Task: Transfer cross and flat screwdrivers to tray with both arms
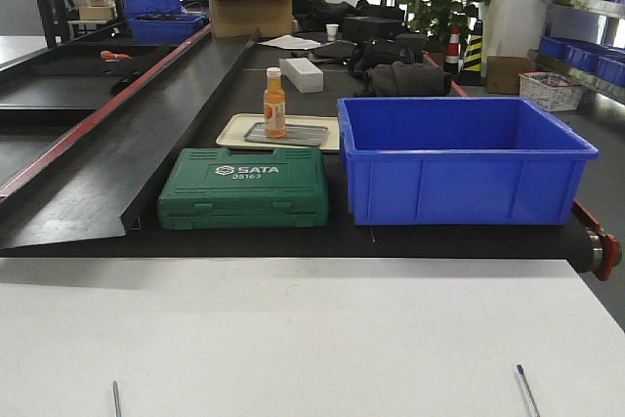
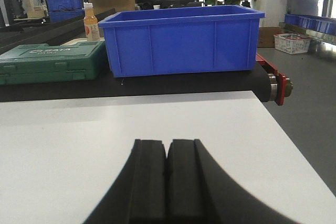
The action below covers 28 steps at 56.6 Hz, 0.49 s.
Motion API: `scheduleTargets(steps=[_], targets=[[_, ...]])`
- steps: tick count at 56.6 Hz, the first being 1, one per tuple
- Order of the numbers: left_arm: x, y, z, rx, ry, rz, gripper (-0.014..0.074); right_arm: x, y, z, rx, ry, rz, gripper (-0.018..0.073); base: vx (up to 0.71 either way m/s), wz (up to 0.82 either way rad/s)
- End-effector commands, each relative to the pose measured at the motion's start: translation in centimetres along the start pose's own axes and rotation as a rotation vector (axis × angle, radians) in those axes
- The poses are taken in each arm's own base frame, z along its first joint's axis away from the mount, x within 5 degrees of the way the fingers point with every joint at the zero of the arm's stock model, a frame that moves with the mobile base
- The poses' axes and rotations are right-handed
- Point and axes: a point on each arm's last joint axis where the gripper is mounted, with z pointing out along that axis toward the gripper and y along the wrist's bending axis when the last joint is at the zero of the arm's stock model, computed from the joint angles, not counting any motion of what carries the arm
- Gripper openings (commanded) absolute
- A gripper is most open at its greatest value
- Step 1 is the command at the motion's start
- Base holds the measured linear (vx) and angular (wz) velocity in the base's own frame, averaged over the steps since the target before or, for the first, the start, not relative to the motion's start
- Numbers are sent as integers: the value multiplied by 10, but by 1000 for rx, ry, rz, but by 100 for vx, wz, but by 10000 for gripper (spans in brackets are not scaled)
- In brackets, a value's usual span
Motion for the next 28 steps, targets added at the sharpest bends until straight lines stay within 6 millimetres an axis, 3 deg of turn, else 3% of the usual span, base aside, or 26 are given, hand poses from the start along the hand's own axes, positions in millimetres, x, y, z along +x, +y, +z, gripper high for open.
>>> scheduleTargets(steps=[1, 28], targets=[[-16, 1, -2, -10, -102, -6, 3, -5, 1, 0, -5, -79, -10, -8, 0, 0], [-16, 1, -2, -10, -102, -6, 3, -5, 1, 0, -5, -79, -10, -8, 0, 0]])
